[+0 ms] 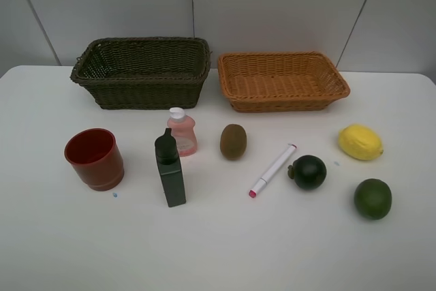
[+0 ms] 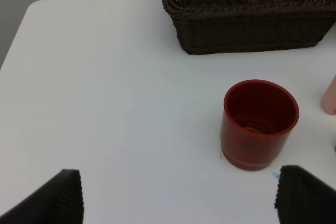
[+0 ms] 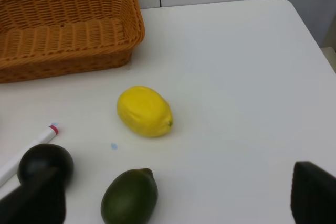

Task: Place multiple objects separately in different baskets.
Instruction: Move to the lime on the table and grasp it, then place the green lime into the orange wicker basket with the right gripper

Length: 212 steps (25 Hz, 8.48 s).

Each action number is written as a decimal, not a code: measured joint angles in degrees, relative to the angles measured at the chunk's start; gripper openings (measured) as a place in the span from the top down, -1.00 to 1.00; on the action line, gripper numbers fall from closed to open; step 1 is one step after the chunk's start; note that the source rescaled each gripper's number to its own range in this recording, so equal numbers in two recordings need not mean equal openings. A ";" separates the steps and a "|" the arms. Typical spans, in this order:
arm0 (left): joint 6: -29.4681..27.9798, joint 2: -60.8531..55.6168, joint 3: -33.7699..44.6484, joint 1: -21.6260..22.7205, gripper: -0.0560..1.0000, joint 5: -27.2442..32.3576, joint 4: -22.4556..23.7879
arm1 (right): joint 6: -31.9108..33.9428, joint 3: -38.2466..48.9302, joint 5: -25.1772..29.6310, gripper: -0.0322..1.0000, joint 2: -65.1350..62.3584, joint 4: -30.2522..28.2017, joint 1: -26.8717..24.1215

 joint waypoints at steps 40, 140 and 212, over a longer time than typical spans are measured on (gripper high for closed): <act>0.00 0.00 0.00 0.00 -0.90 0.00 0.00 | -0.19 -11.36 0.43 -0.86 32.58 -3.03 0.00; 0.00 0.00 0.00 0.00 -0.90 0.00 0.00 | 1.11 -7.81 -20.07 -0.22 96.21 12.06 4.66; 0.00 0.00 0.00 0.00 -0.90 0.00 0.00 | 1.02 -81.73 -3.20 -0.22 134.72 -0.04 14.55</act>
